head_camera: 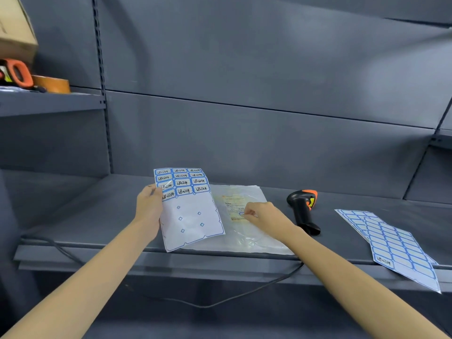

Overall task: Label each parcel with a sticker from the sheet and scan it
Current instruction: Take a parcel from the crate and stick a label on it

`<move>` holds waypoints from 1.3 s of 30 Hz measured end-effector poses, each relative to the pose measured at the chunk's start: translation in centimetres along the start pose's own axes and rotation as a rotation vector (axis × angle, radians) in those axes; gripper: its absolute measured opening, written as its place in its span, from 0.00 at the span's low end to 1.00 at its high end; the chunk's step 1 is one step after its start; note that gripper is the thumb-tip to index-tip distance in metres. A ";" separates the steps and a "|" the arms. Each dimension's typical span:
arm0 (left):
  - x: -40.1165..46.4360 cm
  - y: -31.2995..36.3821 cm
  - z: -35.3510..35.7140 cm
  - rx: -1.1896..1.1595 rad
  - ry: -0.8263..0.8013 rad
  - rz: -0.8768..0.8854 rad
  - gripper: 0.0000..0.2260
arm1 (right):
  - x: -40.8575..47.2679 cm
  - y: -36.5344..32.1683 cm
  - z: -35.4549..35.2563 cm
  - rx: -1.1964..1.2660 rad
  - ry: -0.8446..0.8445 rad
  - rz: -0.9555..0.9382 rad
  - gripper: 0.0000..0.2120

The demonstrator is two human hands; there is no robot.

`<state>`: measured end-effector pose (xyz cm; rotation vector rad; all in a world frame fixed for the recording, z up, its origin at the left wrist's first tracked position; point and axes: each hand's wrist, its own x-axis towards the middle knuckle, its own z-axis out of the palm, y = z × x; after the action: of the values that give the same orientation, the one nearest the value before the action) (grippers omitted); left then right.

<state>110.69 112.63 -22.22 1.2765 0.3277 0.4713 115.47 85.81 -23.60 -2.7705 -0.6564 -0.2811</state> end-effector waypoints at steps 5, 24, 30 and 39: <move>0.2 0.1 0.0 -0.006 0.003 0.009 0.08 | 0.0 0.4 -0.9 -0.015 -0.230 0.001 0.17; -4.1 -0.6 9.4 0.168 -0.318 0.153 0.05 | -5.8 5.2 -9.8 1.087 0.434 0.476 0.11; -2.2 -2.0 8.3 0.520 -0.226 0.138 0.17 | -13.0 17.9 -12.4 0.793 0.614 0.801 0.09; -1.7 -2.6 8.2 1.088 -0.067 -0.043 0.28 | -17.2 24.8 -10.2 0.248 0.417 1.221 0.14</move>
<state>113.60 104.38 -22.57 2.3255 0.5895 0.1883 110.60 54.36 -23.82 -2.2422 0.9994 -0.4132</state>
